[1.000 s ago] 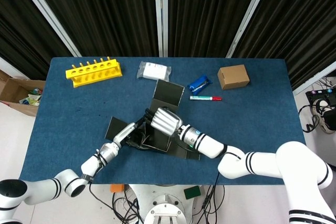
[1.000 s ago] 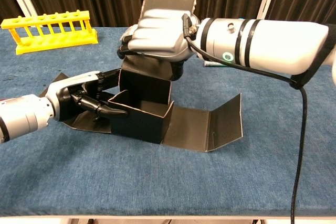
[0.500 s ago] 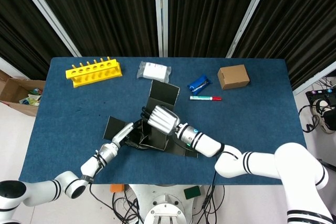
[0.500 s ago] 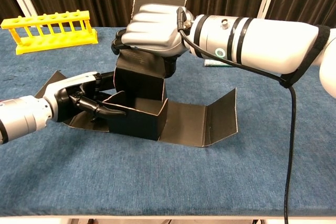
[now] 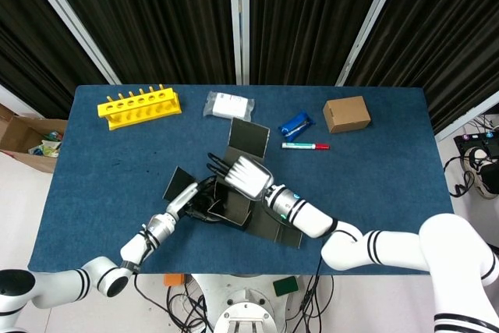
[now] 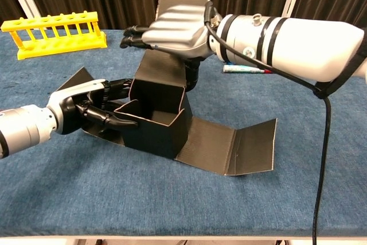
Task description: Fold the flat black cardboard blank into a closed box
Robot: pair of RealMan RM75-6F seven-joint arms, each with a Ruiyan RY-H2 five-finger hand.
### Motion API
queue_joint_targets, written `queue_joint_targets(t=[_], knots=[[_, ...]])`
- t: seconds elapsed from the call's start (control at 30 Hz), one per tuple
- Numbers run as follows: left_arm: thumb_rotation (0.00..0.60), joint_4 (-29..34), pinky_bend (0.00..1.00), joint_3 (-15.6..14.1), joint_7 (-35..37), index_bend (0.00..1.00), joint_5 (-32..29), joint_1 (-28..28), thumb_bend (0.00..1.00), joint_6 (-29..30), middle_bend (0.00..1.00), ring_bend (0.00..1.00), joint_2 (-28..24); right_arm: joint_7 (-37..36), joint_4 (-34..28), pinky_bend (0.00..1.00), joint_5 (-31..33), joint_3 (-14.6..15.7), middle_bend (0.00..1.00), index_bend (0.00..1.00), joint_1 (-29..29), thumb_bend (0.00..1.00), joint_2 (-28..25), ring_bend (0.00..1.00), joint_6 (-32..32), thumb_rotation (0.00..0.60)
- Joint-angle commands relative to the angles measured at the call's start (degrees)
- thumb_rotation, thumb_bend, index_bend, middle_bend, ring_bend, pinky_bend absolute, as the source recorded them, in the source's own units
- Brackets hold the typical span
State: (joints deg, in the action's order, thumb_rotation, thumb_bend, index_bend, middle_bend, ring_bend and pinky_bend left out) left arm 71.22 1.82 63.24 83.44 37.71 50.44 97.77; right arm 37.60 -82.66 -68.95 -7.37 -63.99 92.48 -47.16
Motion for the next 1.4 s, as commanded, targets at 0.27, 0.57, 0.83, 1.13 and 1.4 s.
queue_joint_targets(t=[0.27, 0.57, 0.83, 1.13, 1.4], knots=[[0.6, 0.5, 0.83, 0.1, 0.0, 0.13, 0.2, 0.4, 0.0, -1.5, 0.16, 0.55, -0.4, -4.0, 1.7, 0.99, -2.0, -0.1, 0.0, 0.0, 0.9, 0.0, 0.5, 0.62, -0.4, 0.6], [0.6, -1.2, 0.82, 0.3, 7.5, 0.07, 1.7, 1.0, 0.0, -2.2, 0.09, 0.54, 0.8, -7.7, 6.3, 0.99, -7.4, 0.5, 0.0, 0.0, 1.1, 0.0, 2.9, 0.63, -1.9, 0.6], [0.6, -4.7, 0.82, 0.3, 10.5, 0.28, 2.6, 1.7, 0.0, -2.0, 0.3, 0.55, 2.7, -9.5, 8.4, 0.99, -9.2, 0.1, 0.0, 0.0, 1.8, 0.0, 4.0, 0.63, -3.3, 0.6], [0.6, -3.0, 0.82, 1.2, 5.8, 0.3, 0.0, 0.4, 0.0, -1.2, 0.33, 0.56, 1.8, -10.2, 4.6, 0.99, -6.1, -1.0, 0.0, 0.0, 3.6, 0.0, 1.7, 0.62, -2.4, 0.6], [0.6, 0.2, 0.82, 1.7, 4.8, 0.3, -1.0, -0.5, 0.0, -1.0, 0.34, 0.56, -1.8, -14.7, -0.7, 0.99, -5.1, -2.1, 0.0, 0.0, 5.7, 0.0, -1.9, 0.62, -3.3, 0.6]])
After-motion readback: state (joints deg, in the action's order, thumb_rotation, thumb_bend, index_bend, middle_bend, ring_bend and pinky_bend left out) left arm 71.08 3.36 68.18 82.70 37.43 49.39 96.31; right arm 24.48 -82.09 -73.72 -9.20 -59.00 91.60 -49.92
